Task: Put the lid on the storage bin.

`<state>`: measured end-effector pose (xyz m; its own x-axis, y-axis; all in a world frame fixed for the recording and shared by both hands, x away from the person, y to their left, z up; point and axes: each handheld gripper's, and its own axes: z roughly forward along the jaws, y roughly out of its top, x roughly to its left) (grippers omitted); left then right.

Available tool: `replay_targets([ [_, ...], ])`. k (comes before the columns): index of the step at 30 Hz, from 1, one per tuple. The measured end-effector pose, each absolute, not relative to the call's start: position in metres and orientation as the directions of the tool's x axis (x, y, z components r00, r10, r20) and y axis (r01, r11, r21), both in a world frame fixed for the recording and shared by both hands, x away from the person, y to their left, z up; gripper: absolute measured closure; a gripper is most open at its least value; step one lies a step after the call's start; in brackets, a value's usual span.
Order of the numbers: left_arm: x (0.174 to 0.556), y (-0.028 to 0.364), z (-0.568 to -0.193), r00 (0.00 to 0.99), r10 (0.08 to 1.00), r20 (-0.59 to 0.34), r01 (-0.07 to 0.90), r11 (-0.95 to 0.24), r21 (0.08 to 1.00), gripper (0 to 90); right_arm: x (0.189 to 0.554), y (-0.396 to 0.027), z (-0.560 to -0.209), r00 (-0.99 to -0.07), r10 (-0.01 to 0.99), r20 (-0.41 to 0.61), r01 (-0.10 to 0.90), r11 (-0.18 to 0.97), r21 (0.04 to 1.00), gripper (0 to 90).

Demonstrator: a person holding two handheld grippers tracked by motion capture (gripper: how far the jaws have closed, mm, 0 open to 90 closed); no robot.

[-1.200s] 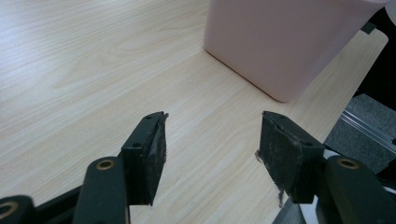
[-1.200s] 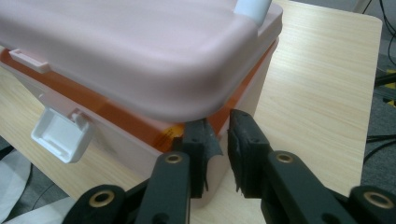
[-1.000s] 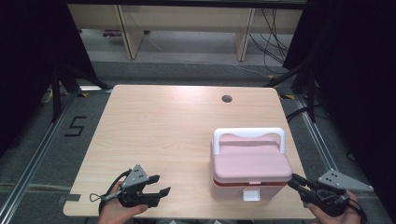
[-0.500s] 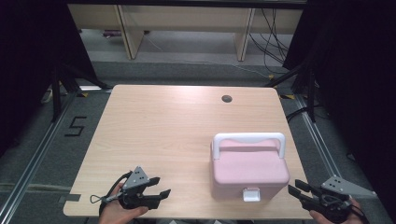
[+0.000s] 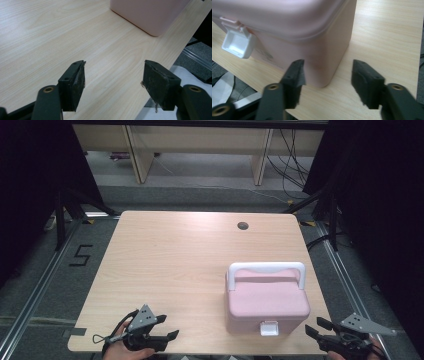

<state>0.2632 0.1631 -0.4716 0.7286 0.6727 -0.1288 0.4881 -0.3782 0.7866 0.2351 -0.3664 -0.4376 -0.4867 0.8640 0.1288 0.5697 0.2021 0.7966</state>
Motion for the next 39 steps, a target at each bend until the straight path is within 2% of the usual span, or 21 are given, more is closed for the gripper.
replay_targets([
  [7,0.254,0.169,-0.473,0.733,0.671,-0.109,0.465,-0.379,0.800,28.9,0.235,-0.362,-0.454,-0.454,0.878,0.149,0.617,0.189,0.764,27.1],
  [8,0.254,0.169,-0.473,0.733,0.671,-0.109,0.465,-0.379,0.800,28.4,0.237,-0.364,-0.456,-0.468,0.877,0.112,0.596,0.219,0.772,26.6],
  [12,0.247,0.173,-0.473,0.726,0.681,-0.096,0.456,-0.373,0.808,26.6,0.234,-0.363,-0.463,-0.450,0.885,0.121,0.615,0.209,0.760,23.9],
  [13,0.247,0.175,-0.472,0.736,0.673,-0.069,0.440,-0.399,0.805,26.0,0.234,-0.364,-0.464,-0.459,0.883,0.098,0.599,0.226,0.769,22.9],
  [14,0.246,0.176,-0.472,0.733,0.677,-0.068,0.442,-0.398,0.804,25.4,0.230,-0.362,-0.462,-0.432,0.891,0.137,0.622,0.184,0.761,22.2],
  [15,0.244,0.175,-0.472,0.725,0.684,-0.085,0.449,-0.375,0.811,25.1,0.231,-0.365,-0.462,-0.452,0.887,0.091,0.583,0.217,0.783,22.0],
  [17,0.244,0.176,-0.473,0.730,0.679,-0.077,0.440,-0.381,0.813,24.4,0.229,-0.365,-0.462,-0.466,0.879,0.095,0.582,0.224,0.782,20.1],
  [19,0.244,0.175,-0.475,0.726,0.682,-0.085,0.440,-0.366,0.820,23.9,0.227,-0.367,-0.462,-0.466,0.883,0.060,0.564,0.245,0.788,20.2],
  [20,0.245,0.177,-0.475,0.730,0.681,-0.061,0.434,-0.392,0.811,23.3,0.225,-0.365,-0.462,-0.449,0.889,0.087,0.584,0.218,0.782,20.2],
  [21,0.244,0.176,-0.476,0.728,0.681,-0.076,0.438,-0.377,0.816,22.8,0.227,-0.368,-0.462,-0.460,0.886,0.057,0.567,0.243,0.787,20.3],
  [23,0.244,0.176,-0.475,0.731,0.679,-0.067,0.442,-0.397,0.804,22.5,0.225,-0.368,-0.463,-0.445,0.891,0.088,0.592,0.219,0.776,20.6],
  [25,0.244,0.176,-0.476,0.733,0.677,-0.062,0.440,-0.403,0.802,22.2,0.227,-0.371,-0.464,-0.450,0.891,0.059,0.577,0.240,0.780,20.6],
  [27,0.244,0.174,-0.477,0.727,0.682,-0.082,0.446,-0.378,0.811,22.1,0.225,-0.369,-0.465,-0.428,0.899,0.098,0.611,0.207,0.764,20.9],
  [29,0.244,0.173,-0.478,0.728,0.681,-0.082,0.444,-0.377,0.813,22.0,0.227,-0.372,-0.466,-0.448,0.892,0.062,0.589,0.243,0.771,21.2],
  [34,0.244,0.174,-0.478,0.733,0.677,-0.067,0.439,-0.396,0.806,22.0,0.228,-0.374,-0.467,-0.446,0.893,0.050,0.585,0.249,0.772,21.5],
  [37,0.244,0.173,-0.479,0.726,0.683,-0.079,0.446,-0.380,0.810,21.9,0.228,-0.374,-0.468,-0.443,0.894,0.069,0.600,0.238,0.764,21.5],
  [38,0.244,0.173,-0.479,0.728,0.681,-0.079,0.447,-0.384,0.808,21.8,0.225,-0.371,-0.467,-0.411,0.905,0.108,0.634,0.199,0.748,21.5],
  [39,0.244,0.173,-0.479,0.727,0.682,-0.079,0.446,-0.381,0.810,21.8,0.226,-0.372,-0.468,-0.424,0.901,0.092,0.623,0.216,0.752,21.6],
])
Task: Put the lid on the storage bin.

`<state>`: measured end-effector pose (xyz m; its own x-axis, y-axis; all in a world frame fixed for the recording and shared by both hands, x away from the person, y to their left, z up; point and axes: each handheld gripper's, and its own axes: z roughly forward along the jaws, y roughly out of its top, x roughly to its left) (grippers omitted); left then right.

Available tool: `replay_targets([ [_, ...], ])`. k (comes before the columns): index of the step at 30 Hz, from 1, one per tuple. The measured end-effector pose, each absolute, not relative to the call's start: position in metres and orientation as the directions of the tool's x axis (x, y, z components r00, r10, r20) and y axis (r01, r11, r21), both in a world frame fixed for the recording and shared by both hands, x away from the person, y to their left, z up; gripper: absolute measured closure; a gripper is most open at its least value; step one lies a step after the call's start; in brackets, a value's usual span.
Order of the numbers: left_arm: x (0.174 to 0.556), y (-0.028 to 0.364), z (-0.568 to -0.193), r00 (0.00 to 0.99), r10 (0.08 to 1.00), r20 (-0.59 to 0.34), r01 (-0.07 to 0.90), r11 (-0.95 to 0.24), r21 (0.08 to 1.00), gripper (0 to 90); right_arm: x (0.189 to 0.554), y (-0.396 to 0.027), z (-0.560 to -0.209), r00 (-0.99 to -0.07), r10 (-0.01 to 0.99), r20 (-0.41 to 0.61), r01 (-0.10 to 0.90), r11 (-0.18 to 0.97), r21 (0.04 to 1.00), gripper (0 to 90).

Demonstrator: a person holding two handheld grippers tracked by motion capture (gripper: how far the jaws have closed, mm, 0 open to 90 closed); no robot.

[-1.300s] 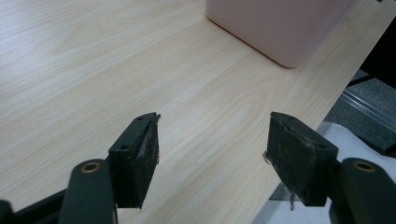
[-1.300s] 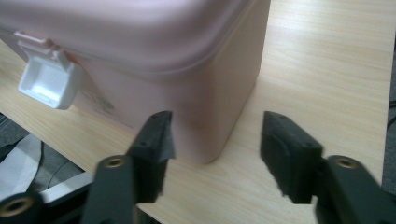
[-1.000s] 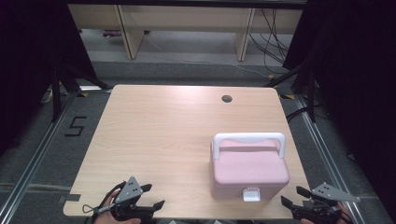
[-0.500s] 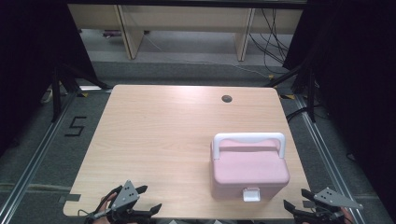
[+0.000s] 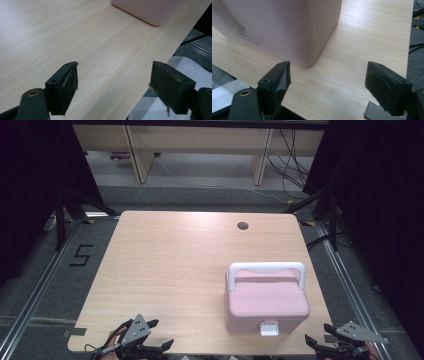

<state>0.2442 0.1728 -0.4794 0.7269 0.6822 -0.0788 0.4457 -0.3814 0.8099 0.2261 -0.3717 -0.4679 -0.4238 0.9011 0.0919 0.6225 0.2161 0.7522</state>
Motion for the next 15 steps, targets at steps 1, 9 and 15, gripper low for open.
replay_targets([
  [1,0.244,0.173,-0.479,0.728,0.681,-0.079,0.446,-0.382,0.809,21.8,0.226,-0.372,-0.468,-0.425,0.900,0.093,0.621,0.214,0.754,21.6],
  [9,0.246,0.175,-0.480,0.732,0.679,-0.057,0.438,-0.406,0.802,21.7,0.229,-0.376,-0.470,-0.436,0.898,0.061,0.606,0.243,0.757,21.4],
  [15,0.246,0.174,-0.480,0.720,0.690,-0.075,0.449,-0.382,0.808,21.4,0.238,-0.381,-0.478,-0.417,0.909,0.033,0.626,0.260,0.736,19.4],
])
